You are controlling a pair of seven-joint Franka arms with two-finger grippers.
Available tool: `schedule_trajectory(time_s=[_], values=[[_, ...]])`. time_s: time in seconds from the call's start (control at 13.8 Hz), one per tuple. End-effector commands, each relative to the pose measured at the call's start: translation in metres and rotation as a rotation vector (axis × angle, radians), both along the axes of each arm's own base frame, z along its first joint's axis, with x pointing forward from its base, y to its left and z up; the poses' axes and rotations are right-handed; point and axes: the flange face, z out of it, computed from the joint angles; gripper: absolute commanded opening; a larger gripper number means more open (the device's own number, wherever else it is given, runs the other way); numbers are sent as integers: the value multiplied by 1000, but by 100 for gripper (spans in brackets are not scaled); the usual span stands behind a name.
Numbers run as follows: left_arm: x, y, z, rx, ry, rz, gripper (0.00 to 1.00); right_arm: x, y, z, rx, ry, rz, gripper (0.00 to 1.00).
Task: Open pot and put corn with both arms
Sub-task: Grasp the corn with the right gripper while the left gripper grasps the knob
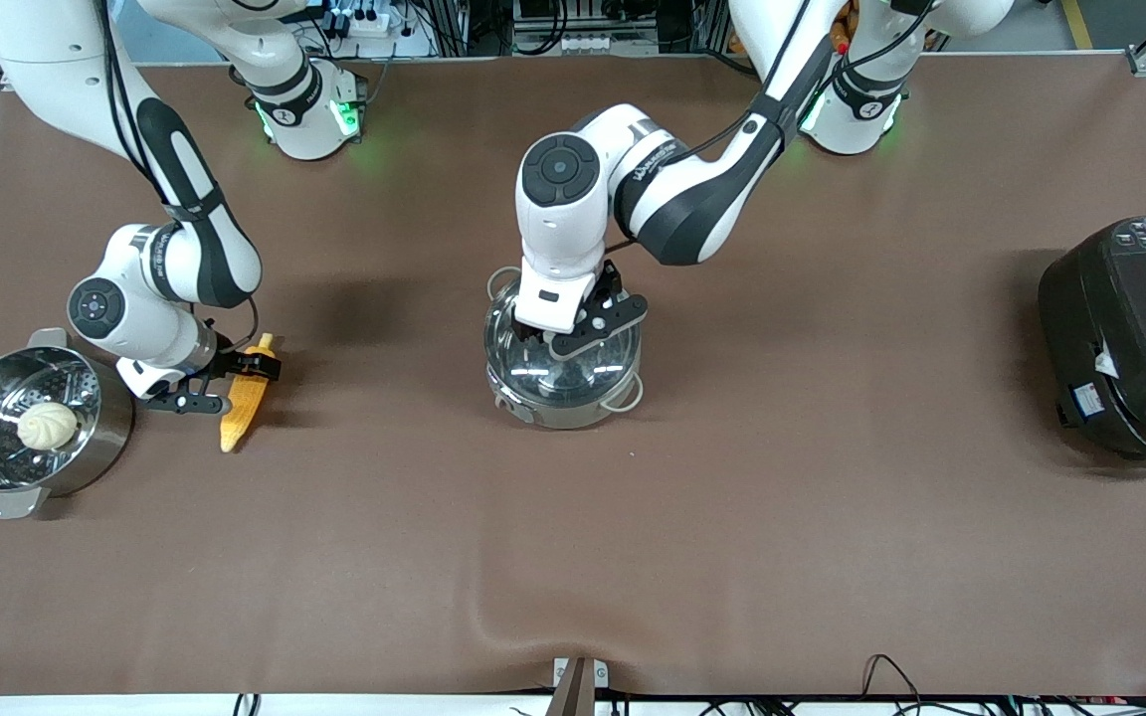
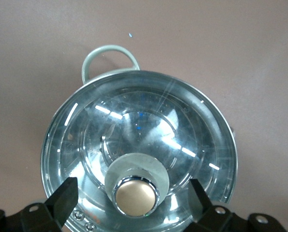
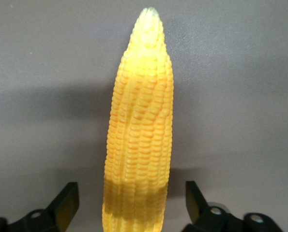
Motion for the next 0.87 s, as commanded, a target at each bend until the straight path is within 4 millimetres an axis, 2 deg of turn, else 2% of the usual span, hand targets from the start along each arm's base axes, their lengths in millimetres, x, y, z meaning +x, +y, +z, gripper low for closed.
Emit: schedule_trajectory(time_s=[0.0, 0.07, 0.29, 0.44, 0.51, 0.58, 0.65, 0.8], values=[[-9, -20, -18, 1, -15, -13, 100, 5, 1, 2, 18, 5, -31, 69], [-9, -20, -24, 5, -9, -14, 100, 7, -2, 5, 21, 6, -33, 60], [-9, -21, -30, 8, -3, -11, 100, 9, -2, 5, 22, 6, -37, 42], [-8, -20, -31, 11, -1, -10, 93, 10, 1, 5, 22, 6, -32, 22], [-9, -20, -34, 14, 2, -11, 86, 14, 2, 11, 24, -3, -25, 17], [-10, -19, -33, 14, 2, -13, 79, 19, 5, 21, 32, 8, -18, 16], [-10, -19, -32, 15, 3, -13, 71, 31, 8, 39, 43, 20, -12, 17], [-9, -18, -32, 15, 5, -11, 48, 54, 20, 81, 63, 52, 8, 19]])
